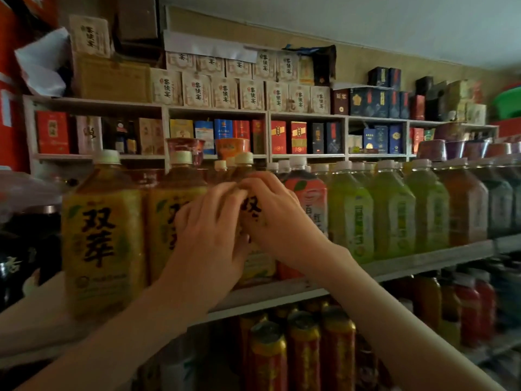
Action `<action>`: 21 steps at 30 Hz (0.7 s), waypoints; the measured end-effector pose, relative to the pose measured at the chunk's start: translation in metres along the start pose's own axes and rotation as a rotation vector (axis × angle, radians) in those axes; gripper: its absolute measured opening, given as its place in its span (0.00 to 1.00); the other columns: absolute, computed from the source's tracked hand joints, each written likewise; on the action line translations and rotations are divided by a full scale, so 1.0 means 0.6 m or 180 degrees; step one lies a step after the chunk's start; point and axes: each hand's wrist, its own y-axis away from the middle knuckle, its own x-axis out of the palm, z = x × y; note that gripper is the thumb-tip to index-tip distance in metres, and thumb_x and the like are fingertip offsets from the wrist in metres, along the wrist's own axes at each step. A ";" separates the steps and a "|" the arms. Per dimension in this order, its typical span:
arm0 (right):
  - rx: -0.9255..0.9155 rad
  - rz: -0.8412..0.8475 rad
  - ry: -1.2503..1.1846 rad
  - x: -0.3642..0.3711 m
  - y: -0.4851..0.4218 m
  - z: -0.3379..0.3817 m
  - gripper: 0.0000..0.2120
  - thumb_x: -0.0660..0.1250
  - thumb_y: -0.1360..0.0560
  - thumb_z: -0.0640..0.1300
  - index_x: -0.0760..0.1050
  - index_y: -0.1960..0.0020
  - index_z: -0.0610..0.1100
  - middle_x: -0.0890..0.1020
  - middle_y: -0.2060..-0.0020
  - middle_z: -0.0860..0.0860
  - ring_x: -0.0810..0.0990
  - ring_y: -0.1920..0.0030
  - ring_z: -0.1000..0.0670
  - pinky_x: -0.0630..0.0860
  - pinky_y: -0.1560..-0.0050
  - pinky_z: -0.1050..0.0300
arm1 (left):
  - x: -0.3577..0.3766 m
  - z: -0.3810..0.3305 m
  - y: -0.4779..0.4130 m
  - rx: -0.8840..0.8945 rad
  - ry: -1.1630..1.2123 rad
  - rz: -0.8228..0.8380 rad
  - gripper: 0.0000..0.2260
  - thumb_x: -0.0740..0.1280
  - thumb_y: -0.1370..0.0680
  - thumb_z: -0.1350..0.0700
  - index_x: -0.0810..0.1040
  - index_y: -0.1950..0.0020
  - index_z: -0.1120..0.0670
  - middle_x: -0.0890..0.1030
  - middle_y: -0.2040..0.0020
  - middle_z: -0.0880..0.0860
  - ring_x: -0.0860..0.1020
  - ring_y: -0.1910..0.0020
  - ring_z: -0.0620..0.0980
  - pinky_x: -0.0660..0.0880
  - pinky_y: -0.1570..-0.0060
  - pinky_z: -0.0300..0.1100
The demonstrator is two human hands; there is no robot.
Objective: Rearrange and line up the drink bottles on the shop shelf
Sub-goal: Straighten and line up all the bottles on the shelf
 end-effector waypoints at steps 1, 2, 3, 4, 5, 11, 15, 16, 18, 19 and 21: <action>0.0018 0.0040 0.0043 -0.018 0.016 -0.021 0.20 0.65 0.26 0.42 0.68 0.35 0.47 0.68 0.36 0.52 0.68 0.36 0.48 0.63 0.33 0.46 | 0.016 -0.026 -0.006 -0.0027 0.0083 0.0083 0.28 0.74 0.34 0.60 0.72 0.34 0.59 0.73 0.36 0.58 0.72 0.38 0.60 0.60 0.39 0.49; 0.0029 0.0081 0.0065 -0.033 0.030 -0.038 0.20 0.64 0.26 0.41 0.68 0.35 0.46 0.69 0.37 0.51 0.69 0.37 0.47 0.65 0.35 0.46 | 0.029 -0.048 -0.012 -0.0056 0.0144 0.0155 0.28 0.75 0.34 0.60 0.72 0.35 0.60 0.74 0.37 0.58 0.73 0.39 0.59 0.62 0.40 0.48; 0.0044 0.0117 0.0079 -0.051 0.046 -0.059 0.19 0.64 0.26 0.40 0.69 0.36 0.45 0.70 0.38 0.50 0.70 0.38 0.47 0.66 0.37 0.45 | 0.046 -0.075 -0.019 -0.0086 0.0210 0.0201 0.28 0.75 0.35 0.60 0.73 0.36 0.60 0.74 0.38 0.58 0.74 0.40 0.59 0.64 0.40 0.48; 0.0075 0.0141 0.0093 -0.067 0.060 -0.078 0.19 0.64 0.26 0.40 0.69 0.35 0.44 0.71 0.39 0.50 0.70 0.39 0.47 0.67 0.38 0.46 | 0.061 -0.100 -0.025 -0.0104 0.0287 0.0226 0.28 0.75 0.35 0.60 0.73 0.37 0.61 0.75 0.40 0.58 0.74 0.41 0.59 0.66 0.41 0.49; 0.0112 0.0160 0.0100 -0.082 0.075 -0.097 0.20 0.64 0.26 0.40 0.68 0.35 0.44 0.71 0.39 0.50 0.71 0.39 0.47 0.67 0.38 0.46 | 0.077 -0.126 -0.029 -0.0108 0.0372 0.0250 0.27 0.75 0.35 0.61 0.74 0.37 0.61 0.75 0.40 0.58 0.75 0.42 0.59 0.69 0.42 0.49; 0.0434 0.0403 0.0123 -0.161 0.164 -0.217 0.15 0.62 0.24 0.42 0.69 0.38 0.42 0.72 0.44 0.49 0.73 0.44 0.47 0.71 0.42 0.50 | 0.171 -0.270 -0.045 -0.0243 0.0859 0.0414 0.24 0.73 0.31 0.61 0.73 0.36 0.60 0.74 0.40 0.55 0.74 0.41 0.54 0.67 0.43 0.40; 0.0648 0.0431 0.0100 -0.209 0.202 -0.285 0.15 0.61 0.23 0.42 0.70 0.38 0.43 0.72 0.45 0.52 0.74 0.46 0.51 0.67 0.49 0.64 | 0.219 -0.345 -0.065 -0.0247 0.1103 0.0486 0.24 0.72 0.29 0.60 0.72 0.35 0.59 0.73 0.39 0.53 0.72 0.39 0.51 0.65 0.42 0.37; 0.0686 0.0422 0.0112 -0.224 0.209 -0.305 0.15 0.62 0.23 0.42 0.70 0.37 0.43 0.72 0.46 0.52 0.73 0.46 0.52 0.66 0.50 0.66 | 0.234 -0.365 -0.075 -0.0223 0.1157 0.0490 0.23 0.72 0.29 0.60 0.72 0.35 0.59 0.73 0.39 0.53 0.72 0.39 0.51 0.66 0.42 0.36; 0.0781 0.0367 0.0092 -0.247 0.219 -0.335 0.15 0.62 0.23 0.42 0.70 0.37 0.44 0.73 0.45 0.53 0.73 0.47 0.55 0.65 0.50 0.69 | 0.259 -0.395 -0.092 -0.0162 0.1207 0.0479 0.23 0.72 0.29 0.59 0.73 0.35 0.59 0.73 0.39 0.53 0.73 0.40 0.51 0.67 0.42 0.37; 0.0819 0.0296 0.0056 -0.258 0.224 -0.355 0.14 0.62 0.23 0.42 0.71 0.38 0.45 0.73 0.45 0.53 0.73 0.48 0.56 0.66 0.50 0.70 | 0.276 -0.413 -0.102 -0.0108 0.1229 0.0460 0.23 0.71 0.28 0.59 0.72 0.35 0.59 0.73 0.39 0.53 0.73 0.39 0.51 0.68 0.42 0.37; 0.0891 0.0083 0.0013 -0.276 0.232 -0.395 0.13 0.62 0.23 0.41 0.72 0.39 0.44 0.74 0.46 0.53 0.74 0.49 0.56 0.69 0.51 0.70 | 0.310 -0.446 -0.125 -0.0010 0.1267 0.0448 0.24 0.70 0.27 0.56 0.70 0.33 0.57 0.71 0.37 0.52 0.71 0.38 0.50 0.69 0.40 0.39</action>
